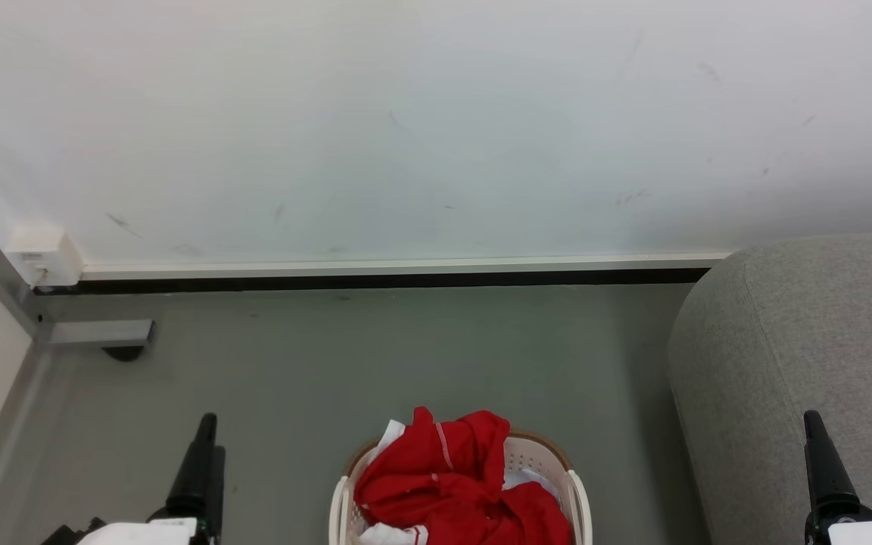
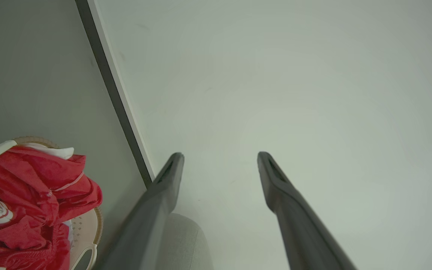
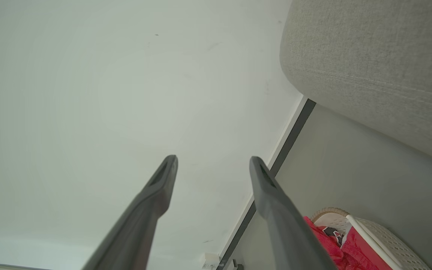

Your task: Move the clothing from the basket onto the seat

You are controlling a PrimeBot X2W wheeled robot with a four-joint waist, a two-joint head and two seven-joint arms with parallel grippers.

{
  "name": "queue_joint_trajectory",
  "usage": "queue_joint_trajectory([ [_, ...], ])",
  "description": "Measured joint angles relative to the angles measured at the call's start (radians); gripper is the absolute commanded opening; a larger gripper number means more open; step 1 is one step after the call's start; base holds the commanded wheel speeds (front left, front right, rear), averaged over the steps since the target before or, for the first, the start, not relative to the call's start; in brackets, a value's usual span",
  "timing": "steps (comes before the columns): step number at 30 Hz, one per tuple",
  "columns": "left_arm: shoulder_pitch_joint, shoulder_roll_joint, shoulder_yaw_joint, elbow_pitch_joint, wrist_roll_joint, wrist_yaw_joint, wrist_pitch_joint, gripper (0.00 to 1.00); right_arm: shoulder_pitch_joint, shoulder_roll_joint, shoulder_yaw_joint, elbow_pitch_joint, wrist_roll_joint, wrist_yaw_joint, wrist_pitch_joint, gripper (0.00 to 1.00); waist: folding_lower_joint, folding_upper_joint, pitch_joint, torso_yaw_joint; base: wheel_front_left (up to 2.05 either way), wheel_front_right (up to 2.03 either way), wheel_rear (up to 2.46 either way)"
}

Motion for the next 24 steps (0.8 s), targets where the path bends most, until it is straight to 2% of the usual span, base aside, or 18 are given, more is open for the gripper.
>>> queue_joint_trajectory([
  [24,0.019,0.001,-0.075,-0.049,0.453,0.08,-0.092,1.0,0.021,-0.001,0.049,-0.076,-0.518,0.0,-0.089,1.0,0.0,0.0,-0.001,0.007,0.0,0.0,0.0],
])
